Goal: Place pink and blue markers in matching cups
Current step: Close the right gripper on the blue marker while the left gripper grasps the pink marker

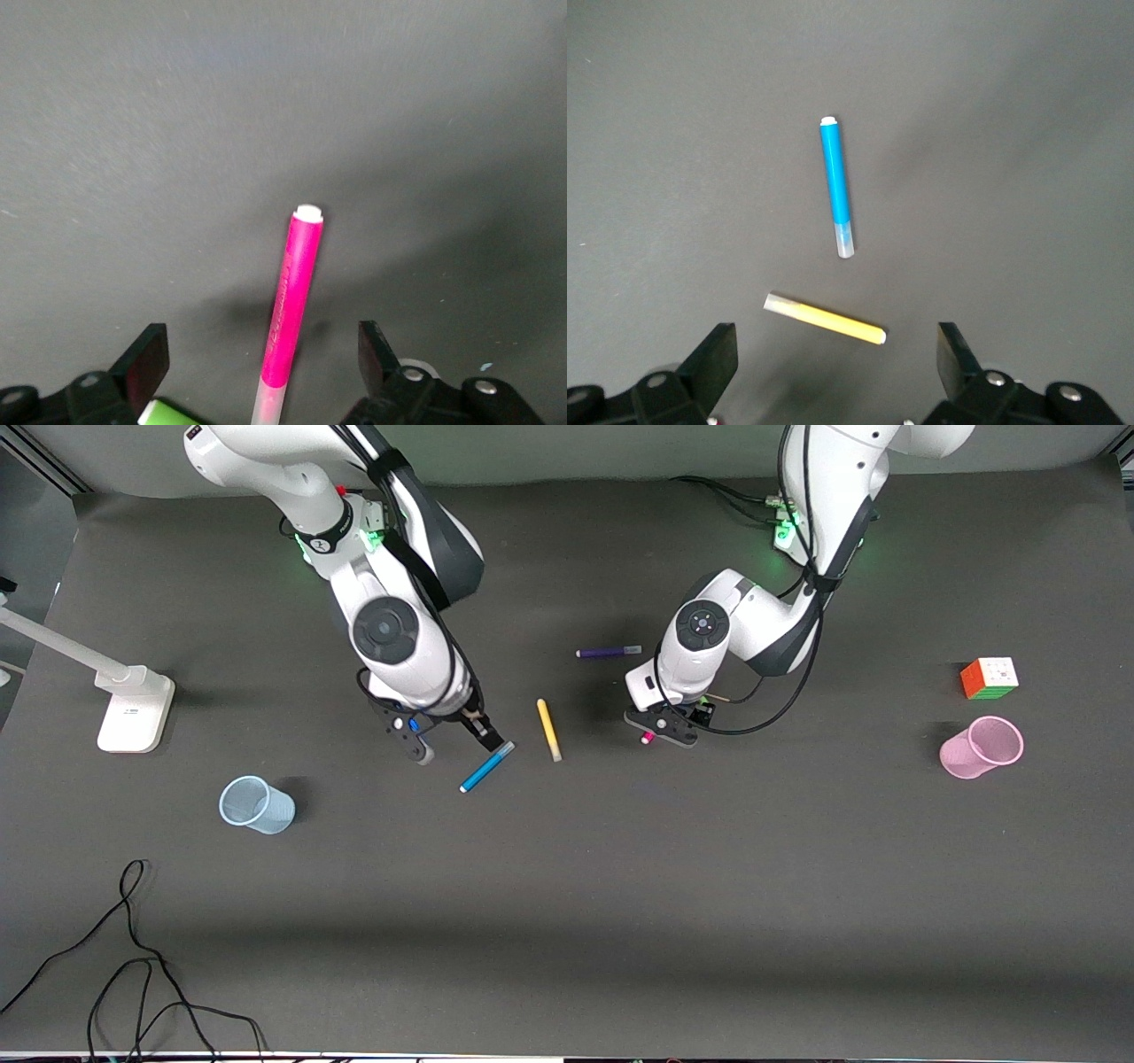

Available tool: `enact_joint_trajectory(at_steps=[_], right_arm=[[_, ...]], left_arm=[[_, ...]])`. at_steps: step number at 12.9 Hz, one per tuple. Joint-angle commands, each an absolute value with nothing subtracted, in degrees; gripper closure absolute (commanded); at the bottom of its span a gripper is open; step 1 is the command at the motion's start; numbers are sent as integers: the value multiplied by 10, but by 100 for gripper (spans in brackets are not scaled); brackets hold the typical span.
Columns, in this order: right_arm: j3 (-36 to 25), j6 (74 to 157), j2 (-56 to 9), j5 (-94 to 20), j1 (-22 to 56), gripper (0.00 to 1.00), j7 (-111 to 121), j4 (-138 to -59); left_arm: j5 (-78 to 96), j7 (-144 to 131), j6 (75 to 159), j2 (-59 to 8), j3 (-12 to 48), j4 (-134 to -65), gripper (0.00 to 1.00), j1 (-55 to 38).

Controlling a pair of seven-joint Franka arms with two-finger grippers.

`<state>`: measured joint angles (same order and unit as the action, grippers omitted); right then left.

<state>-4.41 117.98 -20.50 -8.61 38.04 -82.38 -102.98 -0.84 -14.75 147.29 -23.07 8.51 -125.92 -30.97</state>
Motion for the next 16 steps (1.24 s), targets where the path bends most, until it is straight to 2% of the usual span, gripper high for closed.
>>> enact_joint_trajectory(at_steps=[1, 3, 5, 6, 9, 13, 15, 16], right_arm=[[-53, 1239, -228, -92, 402, 0, -837, -1055], [-53, 1286, -235, -92, 401, 0, -837, -1087], [-54, 1310, -268, -92, 399, 0, -836, -1087], [-54, 1335, -285, -90, 400, 0, -835, -1088], [-54, 1360, -325, -90, 402, 0, -836, -1081], [-53, 1377, -343, -95, 410, 0, -836, -1081], [-53, 1386, -353, -96, 416, 0, -836, -1079], [-52, 1389, -354, -96, 416, 1, -837, -1080]], left_arm=[[-7, -142, 1487, -248, 79, -1264, 11, -322], [-7, -142, 1484, -250, 79, -1264, 20, -320], [-7, -142, 1483, -250, 79, -1263, 34, -320], [-7, -142, 1484, -250, 79, -1262, 44, -320], [-13, -140, 1489, -250, 79, -1259, 100, -318], [-13, -140, 1481, -229, 79, -1250, 100, -312], [-13, -141, 1471, -195, 74, -1242, 100, -310], [-12, -142, 1416, -172, 72, -1224, 100, -303]])
